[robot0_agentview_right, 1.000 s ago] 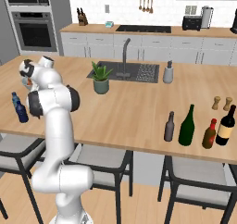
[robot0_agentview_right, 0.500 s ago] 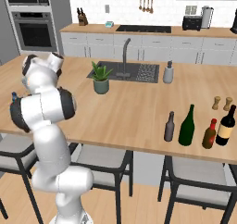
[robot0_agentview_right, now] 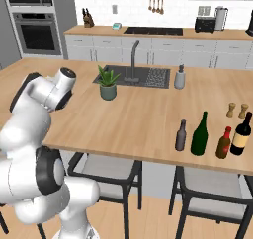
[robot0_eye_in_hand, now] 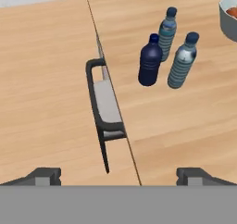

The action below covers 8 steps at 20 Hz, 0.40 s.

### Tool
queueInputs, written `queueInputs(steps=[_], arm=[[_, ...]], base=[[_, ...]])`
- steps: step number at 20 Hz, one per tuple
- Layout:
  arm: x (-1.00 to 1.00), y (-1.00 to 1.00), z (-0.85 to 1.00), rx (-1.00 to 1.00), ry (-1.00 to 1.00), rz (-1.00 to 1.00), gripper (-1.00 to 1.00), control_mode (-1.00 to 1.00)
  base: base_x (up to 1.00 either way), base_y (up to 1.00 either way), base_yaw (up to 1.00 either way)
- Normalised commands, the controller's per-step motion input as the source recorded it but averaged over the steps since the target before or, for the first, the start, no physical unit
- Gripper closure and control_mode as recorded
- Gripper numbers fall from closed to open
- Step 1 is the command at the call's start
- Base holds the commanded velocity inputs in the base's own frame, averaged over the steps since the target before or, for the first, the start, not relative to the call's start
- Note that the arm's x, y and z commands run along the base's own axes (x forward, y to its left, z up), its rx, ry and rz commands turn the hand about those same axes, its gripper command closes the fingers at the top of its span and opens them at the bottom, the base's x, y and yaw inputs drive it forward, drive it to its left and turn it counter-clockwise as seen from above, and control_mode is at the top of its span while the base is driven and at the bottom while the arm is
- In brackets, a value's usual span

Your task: Move the plastic bottles in the middle to the plastics group, and the glass bottles in the middle to the glass group.

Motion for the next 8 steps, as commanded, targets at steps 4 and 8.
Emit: queueInputs(steps=[4,8], arm=[[-0.91,-0.78,0.61,0.00,0.00,-0.42,-1.00,-1.00],[-0.62,-0.57,0.34,0.00,0.08,-0.44,-1.00,-1.00]], base=[[0.00,0.00,0.00],[0.00,0.00,0.00]])
